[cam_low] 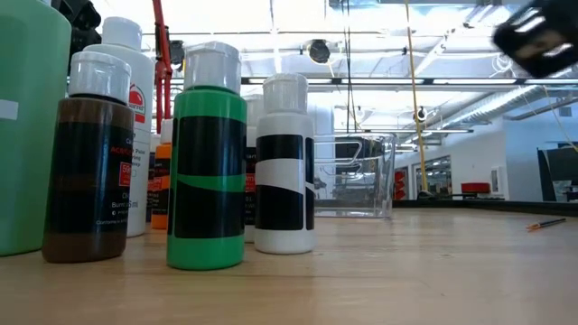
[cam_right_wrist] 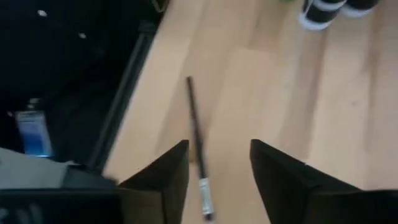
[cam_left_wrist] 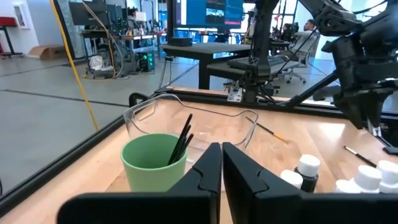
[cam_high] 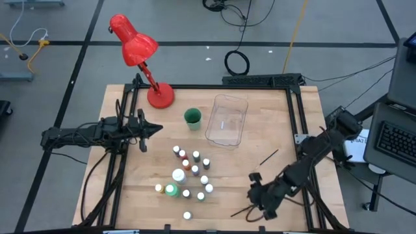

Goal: Pick & Place Paint Supplies
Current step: Put the black paint brush into the green cup

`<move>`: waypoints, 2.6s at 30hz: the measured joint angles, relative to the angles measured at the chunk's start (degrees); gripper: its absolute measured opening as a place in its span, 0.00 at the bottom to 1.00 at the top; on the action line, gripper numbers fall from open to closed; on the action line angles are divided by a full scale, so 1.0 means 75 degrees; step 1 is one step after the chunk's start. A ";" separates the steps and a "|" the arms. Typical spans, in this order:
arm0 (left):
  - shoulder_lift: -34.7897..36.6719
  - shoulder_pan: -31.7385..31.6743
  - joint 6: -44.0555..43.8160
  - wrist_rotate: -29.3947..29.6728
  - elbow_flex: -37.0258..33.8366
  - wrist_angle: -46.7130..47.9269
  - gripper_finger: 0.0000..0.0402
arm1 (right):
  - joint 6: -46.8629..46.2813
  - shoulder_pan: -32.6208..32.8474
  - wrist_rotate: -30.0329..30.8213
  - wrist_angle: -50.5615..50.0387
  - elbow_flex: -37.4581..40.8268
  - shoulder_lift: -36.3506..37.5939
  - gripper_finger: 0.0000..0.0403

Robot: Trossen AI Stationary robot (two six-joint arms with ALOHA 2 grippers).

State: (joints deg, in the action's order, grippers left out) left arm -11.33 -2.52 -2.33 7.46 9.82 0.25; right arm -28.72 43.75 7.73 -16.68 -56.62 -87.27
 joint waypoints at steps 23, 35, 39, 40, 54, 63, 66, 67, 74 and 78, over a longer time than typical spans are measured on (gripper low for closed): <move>0.0000 0.0000 0.0006 0.0002 0.0003 0.0137 0.06 | -0.1303 0.1047 0.0626 -0.0194 0.0274 -0.1069 0.44; 0.0000 0.0000 0.0035 -0.0003 0.0003 0.0044 0.06 | -0.0661 0.0967 0.0600 -0.0313 0.0254 -0.1771 0.43; 0.0000 0.0000 0.0019 -0.0037 0.0005 0.0050 0.06 | -0.0536 0.0971 0.0598 -0.0352 0.0254 -0.1776 0.36; 0.0000 0.0000 0.0009 -0.0058 0.0006 0.0050 0.06 | -0.0485 0.0977 0.0591 -0.0358 0.0256 -0.1778 0.33; 0.0000 0.0000 0.0070 -0.0055 0.0012 -0.0058 0.06 | -0.0102 0.0979 0.0676 -0.0490 0.0300 -0.1484 0.01; -0.0032 -0.0001 0.0055 -0.0589 0.0012 -0.0058 0.06 | 0.1656 0.0872 0.2557 -0.0489 0.0303 0.0170 0.01; -0.0240 0.0000 0.0155 -0.0893 0.0012 -0.0078 0.06 | 0.2541 0.0378 0.3724 -0.0277 0.0319 0.0693 0.00; -0.0349 -0.0003 0.0151 -0.0944 0.0012 -0.0106 0.06 | 0.2914 0.0141 0.4026 0.0014 0.0396 0.0867 0.00; -0.1510 0.0000 -0.0046 -0.1392 0.0012 -0.0703 0.06 | 0.5659 -0.2548 0.0806 0.4479 0.2012 0.1686 0.00; -0.2441 0.0065 0.0591 -0.2457 0.0012 -0.1537 0.06 | 0.6027 -0.3844 -0.1282 0.6993 0.2775 0.1324 0.00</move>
State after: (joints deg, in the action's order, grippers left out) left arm -29.64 -2.04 2.10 -10.97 9.91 -11.27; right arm 16.48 14.92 -1.89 35.77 -35.81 -77.33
